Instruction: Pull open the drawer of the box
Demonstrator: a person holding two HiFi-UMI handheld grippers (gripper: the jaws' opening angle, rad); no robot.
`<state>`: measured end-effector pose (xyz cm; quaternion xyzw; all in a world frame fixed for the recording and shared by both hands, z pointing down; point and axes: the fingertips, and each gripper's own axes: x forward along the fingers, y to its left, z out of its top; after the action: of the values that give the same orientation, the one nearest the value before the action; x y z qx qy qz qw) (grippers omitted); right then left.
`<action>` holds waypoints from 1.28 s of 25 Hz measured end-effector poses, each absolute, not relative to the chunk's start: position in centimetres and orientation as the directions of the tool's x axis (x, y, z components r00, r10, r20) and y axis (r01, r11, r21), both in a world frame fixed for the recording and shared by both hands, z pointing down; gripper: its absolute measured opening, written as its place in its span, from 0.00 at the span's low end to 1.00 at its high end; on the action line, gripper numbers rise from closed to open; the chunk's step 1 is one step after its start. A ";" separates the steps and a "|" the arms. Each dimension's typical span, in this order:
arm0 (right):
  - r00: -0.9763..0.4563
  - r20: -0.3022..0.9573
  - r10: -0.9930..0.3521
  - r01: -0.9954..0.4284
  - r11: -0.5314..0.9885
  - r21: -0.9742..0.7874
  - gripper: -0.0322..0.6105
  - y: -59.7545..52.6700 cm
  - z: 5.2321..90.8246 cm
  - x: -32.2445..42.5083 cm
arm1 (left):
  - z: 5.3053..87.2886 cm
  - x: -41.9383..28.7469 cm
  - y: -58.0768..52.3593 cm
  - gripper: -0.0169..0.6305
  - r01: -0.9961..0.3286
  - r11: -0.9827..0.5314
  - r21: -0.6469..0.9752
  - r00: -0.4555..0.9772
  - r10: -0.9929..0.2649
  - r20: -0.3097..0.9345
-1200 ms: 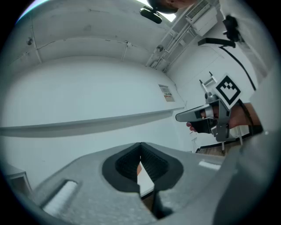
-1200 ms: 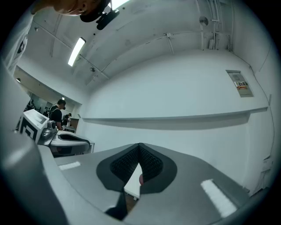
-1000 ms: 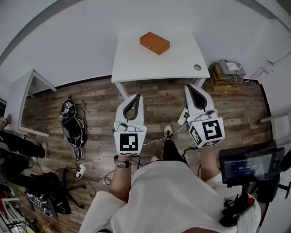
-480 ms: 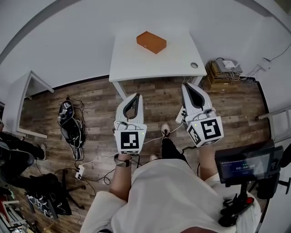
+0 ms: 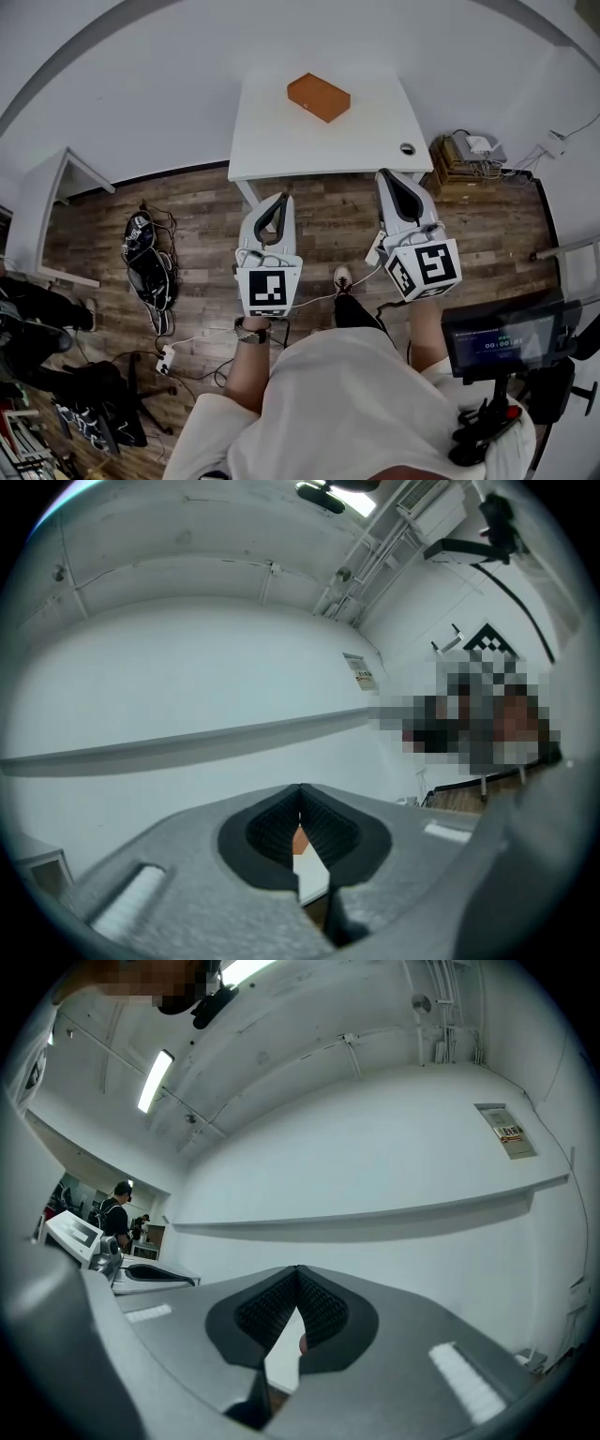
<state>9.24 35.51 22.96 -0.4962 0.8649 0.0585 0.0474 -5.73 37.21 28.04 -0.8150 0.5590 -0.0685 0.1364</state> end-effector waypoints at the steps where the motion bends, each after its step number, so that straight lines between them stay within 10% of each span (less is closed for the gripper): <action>1: -0.502 -0.144 -0.853 -0.864 0.500 0.055 0.05 35.5 22.7 9.2 | 27.8 -5.8 37.2 0.04 -0.892 -0.338 -0.301 0.367 -0.929 -0.043; 32: -0.550 -0.019 -0.835 -0.834 0.550 -0.042 0.05 1.0 26.7 15.1 | 31.2 -0.1 5.2 0.04 -0.916 -0.297 -0.268 0.294 -0.954 0.055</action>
<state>15.14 0.95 26.71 -0.4742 0.8801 -0.0140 0.0182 -0.09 5.24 31.24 -0.7989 0.5854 -0.1023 0.0928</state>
